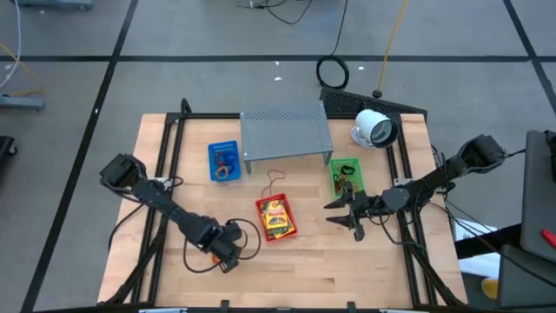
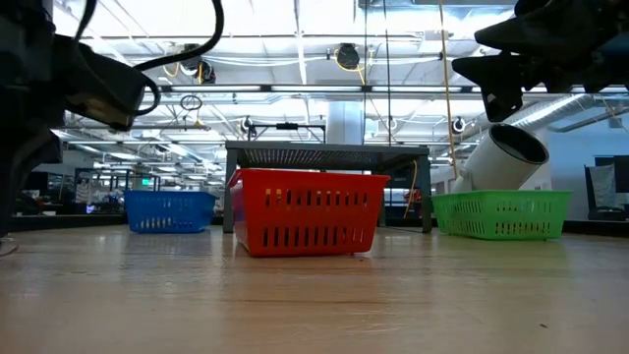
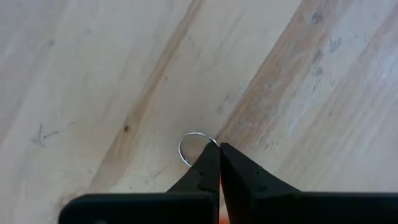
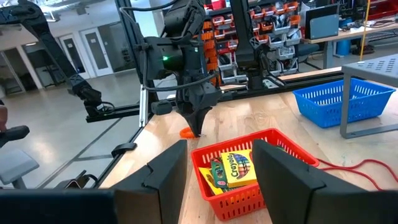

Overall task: Pick & Place Office Desk Supplies
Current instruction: Put the orange spring keychain into the blue bin

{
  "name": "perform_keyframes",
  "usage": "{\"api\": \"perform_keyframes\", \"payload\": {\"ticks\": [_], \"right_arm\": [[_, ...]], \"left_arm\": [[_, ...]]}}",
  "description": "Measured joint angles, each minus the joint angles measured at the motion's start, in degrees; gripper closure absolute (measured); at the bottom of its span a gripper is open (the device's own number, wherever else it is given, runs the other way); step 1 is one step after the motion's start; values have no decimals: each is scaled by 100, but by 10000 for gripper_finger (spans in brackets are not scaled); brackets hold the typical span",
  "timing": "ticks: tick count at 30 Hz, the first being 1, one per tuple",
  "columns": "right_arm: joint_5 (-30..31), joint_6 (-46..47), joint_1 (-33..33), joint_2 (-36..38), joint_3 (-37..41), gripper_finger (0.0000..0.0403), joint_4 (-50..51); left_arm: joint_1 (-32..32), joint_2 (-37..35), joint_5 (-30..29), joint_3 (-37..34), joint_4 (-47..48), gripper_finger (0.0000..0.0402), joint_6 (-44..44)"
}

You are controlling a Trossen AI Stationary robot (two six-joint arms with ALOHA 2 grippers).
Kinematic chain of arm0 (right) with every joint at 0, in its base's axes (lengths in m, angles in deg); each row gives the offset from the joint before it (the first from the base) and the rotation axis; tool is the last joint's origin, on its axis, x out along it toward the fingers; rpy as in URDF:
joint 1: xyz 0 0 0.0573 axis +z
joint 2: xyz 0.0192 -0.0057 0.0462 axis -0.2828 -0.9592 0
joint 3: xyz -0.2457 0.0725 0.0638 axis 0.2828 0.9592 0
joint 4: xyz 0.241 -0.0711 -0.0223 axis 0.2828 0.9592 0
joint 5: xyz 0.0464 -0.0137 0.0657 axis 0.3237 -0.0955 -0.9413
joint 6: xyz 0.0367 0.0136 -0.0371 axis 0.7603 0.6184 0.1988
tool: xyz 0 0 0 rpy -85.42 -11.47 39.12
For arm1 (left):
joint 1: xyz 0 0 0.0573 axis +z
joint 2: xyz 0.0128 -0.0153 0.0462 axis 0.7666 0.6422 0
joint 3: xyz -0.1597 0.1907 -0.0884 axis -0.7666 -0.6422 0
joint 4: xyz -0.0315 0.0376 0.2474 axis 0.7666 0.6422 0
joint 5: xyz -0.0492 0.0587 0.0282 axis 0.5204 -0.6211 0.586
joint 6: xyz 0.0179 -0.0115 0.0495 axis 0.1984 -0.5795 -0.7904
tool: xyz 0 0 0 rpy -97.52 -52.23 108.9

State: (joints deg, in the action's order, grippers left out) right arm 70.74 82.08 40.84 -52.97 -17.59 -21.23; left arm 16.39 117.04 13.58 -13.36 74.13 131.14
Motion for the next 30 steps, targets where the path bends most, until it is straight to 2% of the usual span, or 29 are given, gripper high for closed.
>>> {"api": "perform_keyframes", "payload": {"ticks": [9,20,25,30], "right_arm": [[7,-46,1,2,-2,232,-198],[9,-47,0,2,-2,232,-569],[286,-50,1,2,-4,232,-586],[289,-48,-1,2,-3,232,-575]], "left_arm": [[228,0,-181,246,-300,397,-535],[673,0,-1043,922,-272,399,-1556],[927,0,-1738,1325,-199,399,-2106],[1152,0,-2653,1808,227,399,-2526]]}}
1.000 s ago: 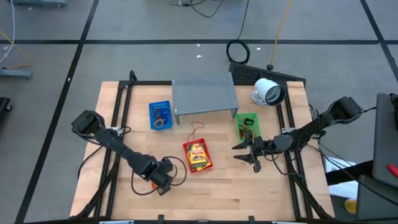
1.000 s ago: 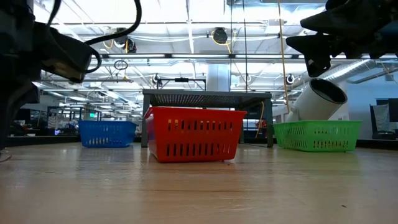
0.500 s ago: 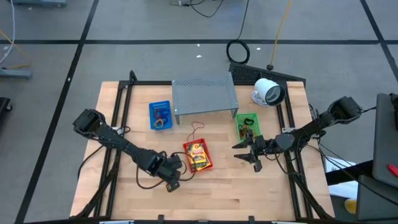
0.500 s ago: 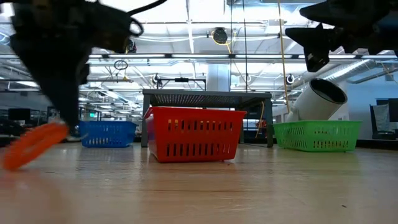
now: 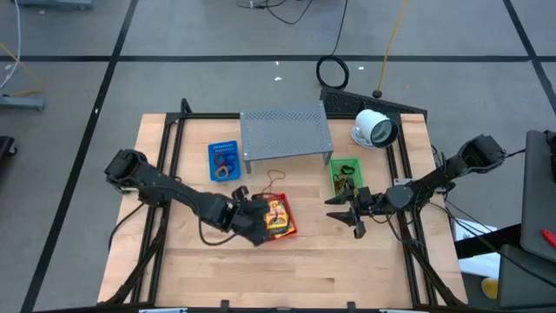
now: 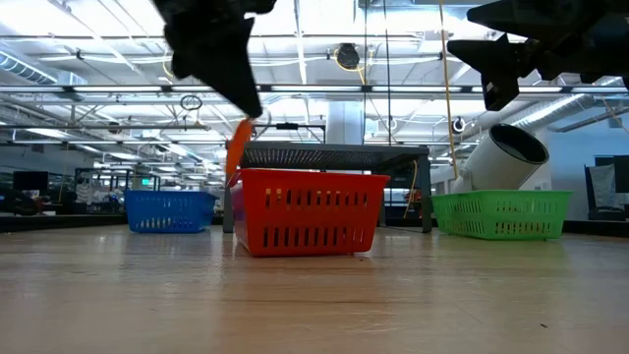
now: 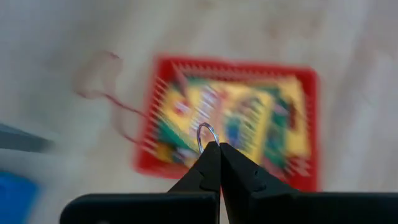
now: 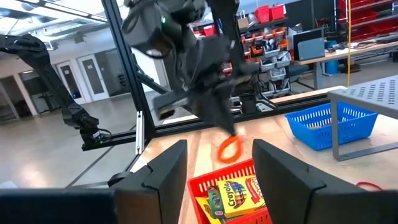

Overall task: Pick & Place Office Desk Supplies
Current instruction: Put the orange spring keychain into the blue bin

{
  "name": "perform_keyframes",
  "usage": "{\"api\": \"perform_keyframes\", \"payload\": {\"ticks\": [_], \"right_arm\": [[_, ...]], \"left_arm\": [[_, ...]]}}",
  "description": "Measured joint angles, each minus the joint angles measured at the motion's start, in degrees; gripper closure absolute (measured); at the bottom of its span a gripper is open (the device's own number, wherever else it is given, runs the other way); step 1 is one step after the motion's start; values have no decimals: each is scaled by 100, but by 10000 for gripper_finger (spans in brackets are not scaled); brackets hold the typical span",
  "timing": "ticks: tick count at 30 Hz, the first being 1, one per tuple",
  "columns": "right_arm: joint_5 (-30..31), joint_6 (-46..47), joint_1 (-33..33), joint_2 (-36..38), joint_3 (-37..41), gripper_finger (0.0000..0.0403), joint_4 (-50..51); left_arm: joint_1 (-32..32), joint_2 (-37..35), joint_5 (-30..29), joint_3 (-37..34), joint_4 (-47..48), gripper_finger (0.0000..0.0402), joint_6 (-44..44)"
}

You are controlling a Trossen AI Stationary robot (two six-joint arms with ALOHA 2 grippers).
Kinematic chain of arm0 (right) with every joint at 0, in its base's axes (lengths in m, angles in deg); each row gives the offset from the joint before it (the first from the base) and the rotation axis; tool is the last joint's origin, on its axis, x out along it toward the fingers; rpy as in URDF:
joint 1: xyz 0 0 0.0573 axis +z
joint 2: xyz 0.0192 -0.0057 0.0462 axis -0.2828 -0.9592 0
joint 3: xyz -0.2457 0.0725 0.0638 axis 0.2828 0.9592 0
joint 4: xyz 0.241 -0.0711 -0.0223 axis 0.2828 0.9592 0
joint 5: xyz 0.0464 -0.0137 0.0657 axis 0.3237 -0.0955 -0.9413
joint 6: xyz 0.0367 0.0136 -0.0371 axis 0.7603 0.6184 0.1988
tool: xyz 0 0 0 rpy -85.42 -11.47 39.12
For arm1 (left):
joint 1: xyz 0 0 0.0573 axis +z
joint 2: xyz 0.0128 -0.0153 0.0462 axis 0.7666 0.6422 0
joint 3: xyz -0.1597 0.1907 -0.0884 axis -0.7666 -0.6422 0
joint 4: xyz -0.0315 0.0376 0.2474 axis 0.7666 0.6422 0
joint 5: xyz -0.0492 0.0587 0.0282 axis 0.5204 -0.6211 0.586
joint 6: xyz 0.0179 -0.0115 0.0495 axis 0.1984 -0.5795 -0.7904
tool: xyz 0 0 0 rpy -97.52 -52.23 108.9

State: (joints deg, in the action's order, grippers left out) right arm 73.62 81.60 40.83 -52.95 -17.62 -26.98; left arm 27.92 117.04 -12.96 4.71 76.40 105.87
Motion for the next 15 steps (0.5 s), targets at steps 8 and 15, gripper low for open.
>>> {"api": "perform_keyframes", "payload": {"ticks": [8,15], "right_arm": [[0,0,0,0,0,232,2],[-2,0,0,0,0,232,19]], "left_arm": [[281,0,-1674,805,1709,400,290],[459,0,-2269,1051,4181,400,1876]]}}
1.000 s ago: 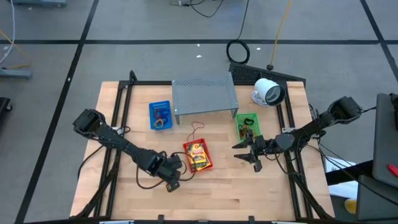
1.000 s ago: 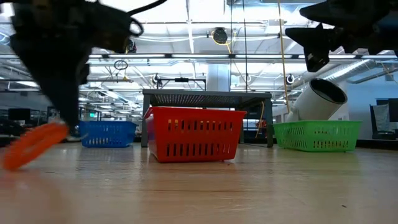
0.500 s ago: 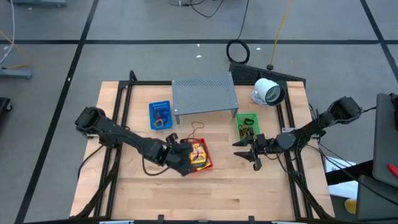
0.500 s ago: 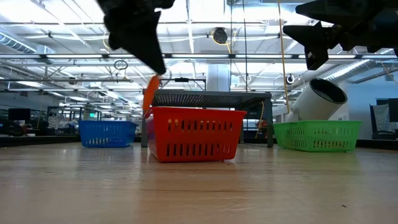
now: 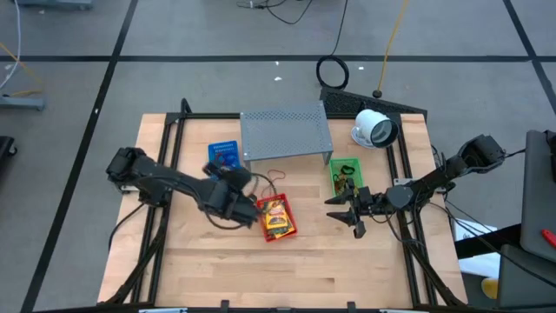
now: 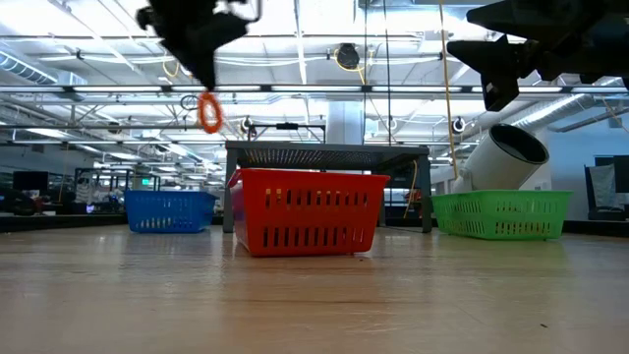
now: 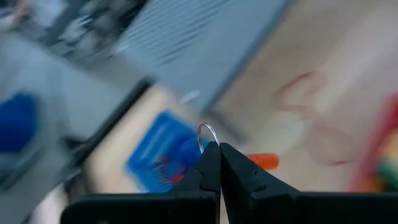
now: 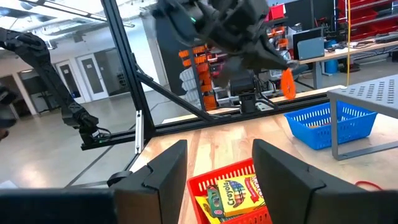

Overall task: Pick & Place Office Desk Supplies
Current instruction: Put the orange spring keychain into the blue bin

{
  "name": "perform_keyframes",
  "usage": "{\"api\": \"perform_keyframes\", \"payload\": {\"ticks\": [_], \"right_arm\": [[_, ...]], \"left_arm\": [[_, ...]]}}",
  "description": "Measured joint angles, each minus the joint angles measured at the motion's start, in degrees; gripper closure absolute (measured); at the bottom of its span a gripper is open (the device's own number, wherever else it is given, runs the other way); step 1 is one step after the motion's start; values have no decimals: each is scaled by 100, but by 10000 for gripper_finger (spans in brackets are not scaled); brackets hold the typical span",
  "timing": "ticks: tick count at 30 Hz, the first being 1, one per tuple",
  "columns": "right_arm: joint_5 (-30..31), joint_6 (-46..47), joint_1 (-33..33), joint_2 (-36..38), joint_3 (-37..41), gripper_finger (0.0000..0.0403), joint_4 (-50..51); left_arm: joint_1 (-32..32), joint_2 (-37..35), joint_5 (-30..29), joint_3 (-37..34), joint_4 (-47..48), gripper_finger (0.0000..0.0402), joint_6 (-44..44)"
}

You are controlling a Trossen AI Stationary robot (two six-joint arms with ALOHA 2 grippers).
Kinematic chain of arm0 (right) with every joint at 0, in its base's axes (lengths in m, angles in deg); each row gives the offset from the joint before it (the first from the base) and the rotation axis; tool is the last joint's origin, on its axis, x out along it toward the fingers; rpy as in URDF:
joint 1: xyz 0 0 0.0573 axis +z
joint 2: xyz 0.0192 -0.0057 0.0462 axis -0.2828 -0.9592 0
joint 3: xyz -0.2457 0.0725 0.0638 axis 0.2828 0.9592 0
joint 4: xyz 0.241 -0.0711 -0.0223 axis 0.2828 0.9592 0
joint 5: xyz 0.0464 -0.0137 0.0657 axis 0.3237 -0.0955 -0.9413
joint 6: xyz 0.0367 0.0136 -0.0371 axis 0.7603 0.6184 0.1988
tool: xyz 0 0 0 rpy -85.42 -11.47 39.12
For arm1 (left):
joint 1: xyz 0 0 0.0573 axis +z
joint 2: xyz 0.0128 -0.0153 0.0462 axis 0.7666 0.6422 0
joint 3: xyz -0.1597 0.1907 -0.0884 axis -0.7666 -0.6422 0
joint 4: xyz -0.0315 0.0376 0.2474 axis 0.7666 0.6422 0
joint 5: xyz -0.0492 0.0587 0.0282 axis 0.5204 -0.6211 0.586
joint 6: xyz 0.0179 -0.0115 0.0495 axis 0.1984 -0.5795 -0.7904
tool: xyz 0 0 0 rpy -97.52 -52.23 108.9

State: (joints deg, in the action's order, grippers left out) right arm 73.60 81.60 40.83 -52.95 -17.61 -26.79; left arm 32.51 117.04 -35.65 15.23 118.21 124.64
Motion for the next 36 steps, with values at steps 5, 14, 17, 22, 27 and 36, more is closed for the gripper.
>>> {"api": "perform_keyframes", "payload": {"ticks": [5,14,17,22,27,36], "right_arm": [[0,2,0,0,0,232,0],[0,44,0,-2,0,232,51],[-1,43,0,-1,0,232,51],[-2,29,0,-2,0,232,46],[-2,26,0,-2,0,232,46],[0,20,0,-2,0,232,92]], "left_arm": [[193,-40,27,-57,991,400,641],[719,-768,-35,-460,823,400,297],[909,-1089,15,-803,605,401,160],[1212,-1689,300,-1656,-652,401,-507],[1573,-2031,566,-2428,-1811,396,-1378],[2346,-2045,701,-2948,-2446,391,-1853]]}}
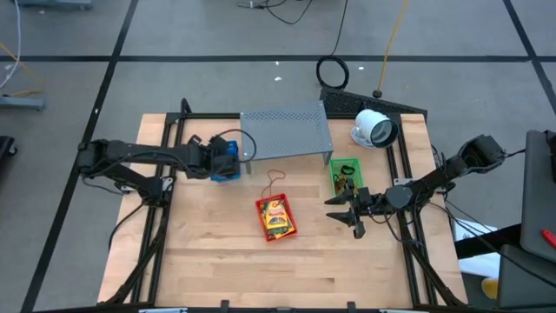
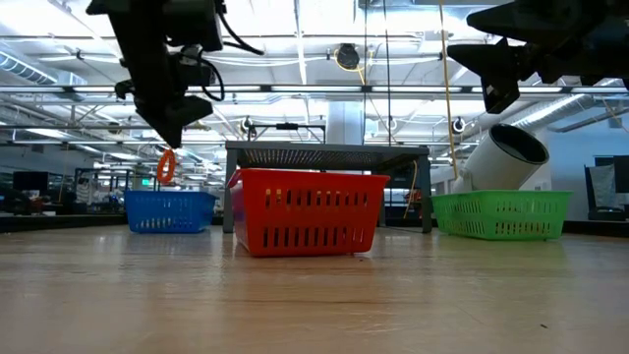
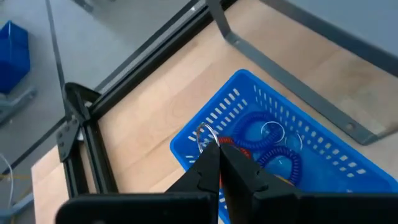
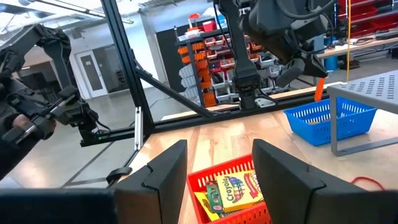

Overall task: Pick & Place Office Desk Supplies
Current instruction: Put the orange spring keychain into the blue bin

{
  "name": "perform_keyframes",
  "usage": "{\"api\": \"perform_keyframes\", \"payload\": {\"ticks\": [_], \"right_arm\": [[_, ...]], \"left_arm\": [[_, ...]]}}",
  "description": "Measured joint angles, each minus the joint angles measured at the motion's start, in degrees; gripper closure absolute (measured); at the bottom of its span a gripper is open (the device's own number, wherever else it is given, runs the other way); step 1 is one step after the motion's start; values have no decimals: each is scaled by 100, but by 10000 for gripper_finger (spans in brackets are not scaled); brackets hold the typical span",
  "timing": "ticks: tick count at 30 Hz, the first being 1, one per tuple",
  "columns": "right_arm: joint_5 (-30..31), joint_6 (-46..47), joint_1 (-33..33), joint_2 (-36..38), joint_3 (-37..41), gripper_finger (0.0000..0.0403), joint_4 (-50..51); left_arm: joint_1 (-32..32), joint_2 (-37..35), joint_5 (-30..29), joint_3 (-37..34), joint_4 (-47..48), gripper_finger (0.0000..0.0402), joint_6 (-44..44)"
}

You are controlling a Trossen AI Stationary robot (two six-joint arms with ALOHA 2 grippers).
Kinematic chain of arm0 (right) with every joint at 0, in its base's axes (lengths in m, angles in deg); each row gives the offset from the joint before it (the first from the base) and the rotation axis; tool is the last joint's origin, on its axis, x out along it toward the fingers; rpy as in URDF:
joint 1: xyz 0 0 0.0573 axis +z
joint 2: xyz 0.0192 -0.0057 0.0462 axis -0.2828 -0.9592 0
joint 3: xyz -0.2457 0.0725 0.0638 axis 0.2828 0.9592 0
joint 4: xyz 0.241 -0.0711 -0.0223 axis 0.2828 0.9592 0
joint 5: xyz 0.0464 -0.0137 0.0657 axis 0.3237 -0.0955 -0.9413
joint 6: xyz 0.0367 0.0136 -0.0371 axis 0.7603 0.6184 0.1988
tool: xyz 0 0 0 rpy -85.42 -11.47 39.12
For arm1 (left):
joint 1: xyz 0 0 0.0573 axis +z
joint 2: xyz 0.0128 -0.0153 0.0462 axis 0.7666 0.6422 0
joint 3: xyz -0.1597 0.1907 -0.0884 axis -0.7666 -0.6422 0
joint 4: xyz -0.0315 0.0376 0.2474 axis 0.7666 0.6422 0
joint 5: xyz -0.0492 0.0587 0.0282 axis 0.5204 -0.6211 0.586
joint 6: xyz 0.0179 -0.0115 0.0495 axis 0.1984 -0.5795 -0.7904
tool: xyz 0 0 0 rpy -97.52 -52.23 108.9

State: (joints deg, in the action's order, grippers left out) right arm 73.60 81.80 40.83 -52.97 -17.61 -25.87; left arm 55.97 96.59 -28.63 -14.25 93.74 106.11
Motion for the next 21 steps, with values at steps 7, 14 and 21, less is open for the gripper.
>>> {"api": "perform_keyframes", "payload": {"ticks": [7,14,21], "right_arm": [[0,8,1,0,0,232,15],[0,16,0,0,0,232,56],[0,24,0,0,0,232,88]], "left_arm": [[148,-1,152,-7,-556,390,-528],[146,-1,902,-7,-1028,383,-1052],[146,-1,1141,-7,-722,332,-1002]]}}
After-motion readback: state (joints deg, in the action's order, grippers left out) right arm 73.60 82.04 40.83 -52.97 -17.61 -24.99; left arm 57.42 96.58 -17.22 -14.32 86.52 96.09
